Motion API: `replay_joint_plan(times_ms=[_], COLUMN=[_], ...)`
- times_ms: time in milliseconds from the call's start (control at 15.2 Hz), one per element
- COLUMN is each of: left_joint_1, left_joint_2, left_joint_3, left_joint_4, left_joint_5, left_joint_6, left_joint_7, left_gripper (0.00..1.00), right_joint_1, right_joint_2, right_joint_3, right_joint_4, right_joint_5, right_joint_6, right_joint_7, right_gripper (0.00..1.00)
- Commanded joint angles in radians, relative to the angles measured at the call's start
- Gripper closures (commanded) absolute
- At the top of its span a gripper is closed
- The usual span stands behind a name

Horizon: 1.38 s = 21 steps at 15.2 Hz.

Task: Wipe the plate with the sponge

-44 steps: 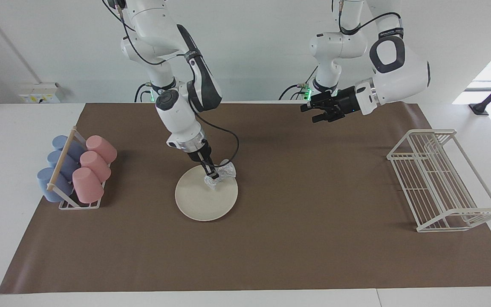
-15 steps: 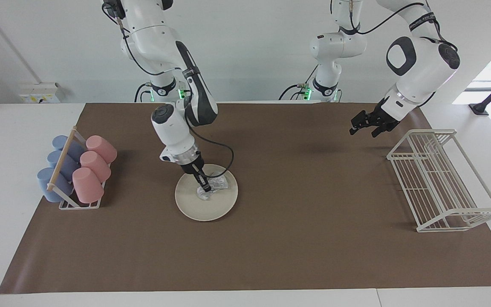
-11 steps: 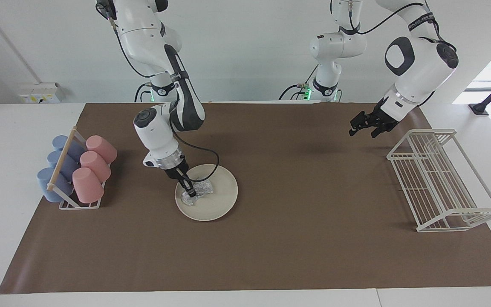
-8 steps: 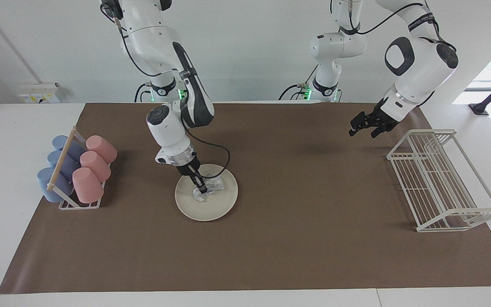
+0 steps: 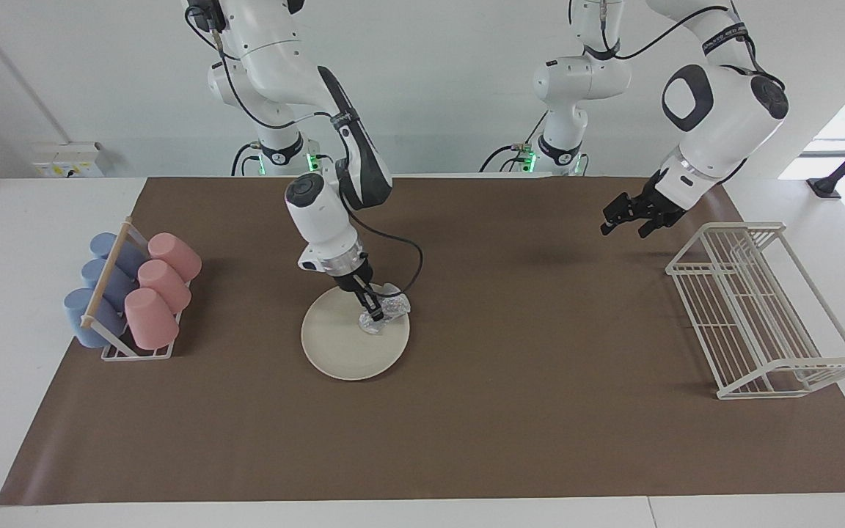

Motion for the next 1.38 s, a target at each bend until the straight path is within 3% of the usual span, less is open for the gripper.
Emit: replay_joint_plan(times_ms=[0,264,527,791,923,1318], left_joint_1=[-0.001,0.004,-0.001,-0.007,-0.019,-0.082], left_joint_2=[-0.001,-0.001,0.001,0.003,-0.001,-0.007], left_joint_3=[-0.003,-0.003,-0.007,-0.007,-0.007,-0.01], left_joint_4=[-0.008,-0.006,-0.005,0.009,0.015,0.015], left_joint_5=[0.022,0.022,0.001,-0.345,-0.445,-0.853], left_joint_6=[0.02,0.018,0.009,-0.022,-0.057,-0.131], left_joint_7=[-0.015,-0.015,-0.064,-0.064,-0.063,-0.066], left_gripper=[0.0,0.0,0.0,0.0,0.0,0.0], right_joint_1=[-0.018,-0.022,-0.032,-0.022,-0.01,0.108], right_joint_2=[-0.041,-0.163,-0.265,-0.404,-0.414,-0.412], right_joint_3=[-0.011,-0.043,-0.043,-0.037,-0.013,0.001], right_joint_4=[0.084,0.246,0.381,0.395,0.413,0.389], right_joint_5=[-0.013,-0.154,-0.213,-0.241,-0.257,-0.268], right_joint_6=[-0.212,-0.546,-0.757,-0.855,-0.924,-0.866], right_joint_7=[0.042,0.124,0.214,0.322,0.435,0.618], right_gripper=[1.0,1.0,1.0,1.0,1.0,1.0])
